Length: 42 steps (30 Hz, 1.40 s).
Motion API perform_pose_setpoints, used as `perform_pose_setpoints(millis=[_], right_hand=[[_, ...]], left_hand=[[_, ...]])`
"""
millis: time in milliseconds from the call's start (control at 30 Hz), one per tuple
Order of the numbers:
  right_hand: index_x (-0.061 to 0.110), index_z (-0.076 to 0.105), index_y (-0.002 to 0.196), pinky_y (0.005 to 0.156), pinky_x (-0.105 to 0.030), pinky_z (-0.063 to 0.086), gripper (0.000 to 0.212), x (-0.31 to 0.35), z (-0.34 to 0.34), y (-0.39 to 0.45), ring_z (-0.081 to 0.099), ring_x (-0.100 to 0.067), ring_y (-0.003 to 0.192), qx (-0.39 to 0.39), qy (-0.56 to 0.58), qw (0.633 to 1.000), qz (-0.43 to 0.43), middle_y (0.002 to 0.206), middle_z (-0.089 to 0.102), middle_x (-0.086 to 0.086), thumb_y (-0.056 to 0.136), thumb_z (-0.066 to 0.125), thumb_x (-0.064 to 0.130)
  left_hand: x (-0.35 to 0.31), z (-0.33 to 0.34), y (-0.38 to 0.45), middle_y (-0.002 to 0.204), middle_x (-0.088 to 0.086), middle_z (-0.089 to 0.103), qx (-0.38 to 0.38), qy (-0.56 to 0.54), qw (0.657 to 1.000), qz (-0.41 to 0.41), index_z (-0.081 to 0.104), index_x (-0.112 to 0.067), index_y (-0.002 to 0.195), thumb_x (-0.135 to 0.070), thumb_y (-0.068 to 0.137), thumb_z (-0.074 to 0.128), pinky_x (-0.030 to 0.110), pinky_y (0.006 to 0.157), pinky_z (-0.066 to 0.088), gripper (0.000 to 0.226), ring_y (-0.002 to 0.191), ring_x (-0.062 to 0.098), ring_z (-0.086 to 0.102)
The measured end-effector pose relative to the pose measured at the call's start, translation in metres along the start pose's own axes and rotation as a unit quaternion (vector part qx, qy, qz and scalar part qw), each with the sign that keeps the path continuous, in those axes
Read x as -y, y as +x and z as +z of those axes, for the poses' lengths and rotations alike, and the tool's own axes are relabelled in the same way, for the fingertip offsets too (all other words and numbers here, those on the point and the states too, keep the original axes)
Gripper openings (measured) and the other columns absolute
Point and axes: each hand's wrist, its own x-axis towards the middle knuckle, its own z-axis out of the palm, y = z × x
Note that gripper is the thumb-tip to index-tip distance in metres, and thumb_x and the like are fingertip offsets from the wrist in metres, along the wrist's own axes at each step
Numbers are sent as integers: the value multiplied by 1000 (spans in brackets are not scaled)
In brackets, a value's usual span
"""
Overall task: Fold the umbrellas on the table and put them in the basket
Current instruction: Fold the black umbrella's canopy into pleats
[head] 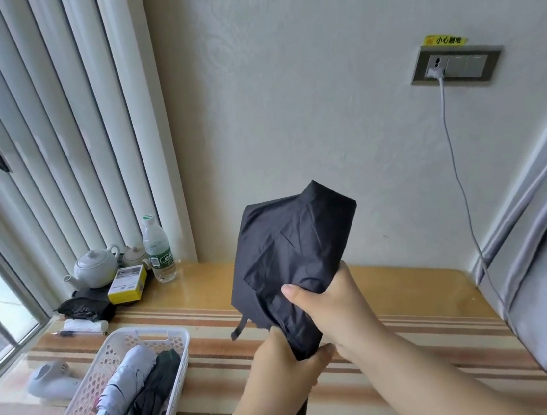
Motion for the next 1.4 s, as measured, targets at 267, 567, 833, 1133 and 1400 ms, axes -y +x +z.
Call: perform_pose_setpoints(millis=[267,567,833,1133,1400], right_hand=[[32,49,124,95,-34,53,65,-7,-15,2,62,-1,105,56,44,993,-90,112,65,18,68,82,32],[39,34,139,101,-35,46,87,25,-23,-3,54,-4,117,126,88,987,-44,131,55,19,67,80,54],[17,52,93,56,-27,38,29,53,-40,21,46,-17,64,29,151,988,-24,73,49,-1,79,44,-8],[22,65,106,63,-29,52,37,48,-115,40,64,-19,80,238,150,960,-5,92,69,-4,69,68,24],[9,69,102,83,-25,55,15,49,-101,33,70,-14,89,148,20,986,-67,99,73,-6,96,55,10]], left_hand=[[-6,-17,3,87,-13,66,46,-85,995,-15,56,-22,100,-22,76,79,7,59,44,33,77,-5,61],[12,2,19,51,-5,55,11,-34,999,1,55,-11,72,-16,71,81,19,50,42,27,47,8,53],[6,0,20,61,-12,58,11,-44,999,16,54,-18,85,-29,54,91,11,52,38,50,60,3,54],[16,-35,13,57,17,51,134,-316,938,-51,54,-1,67,-16,39,77,25,45,35,39,38,20,40],[19,-31,9,53,15,46,135,-265,955,-18,52,-6,54,-18,41,76,24,46,36,30,41,20,40]])
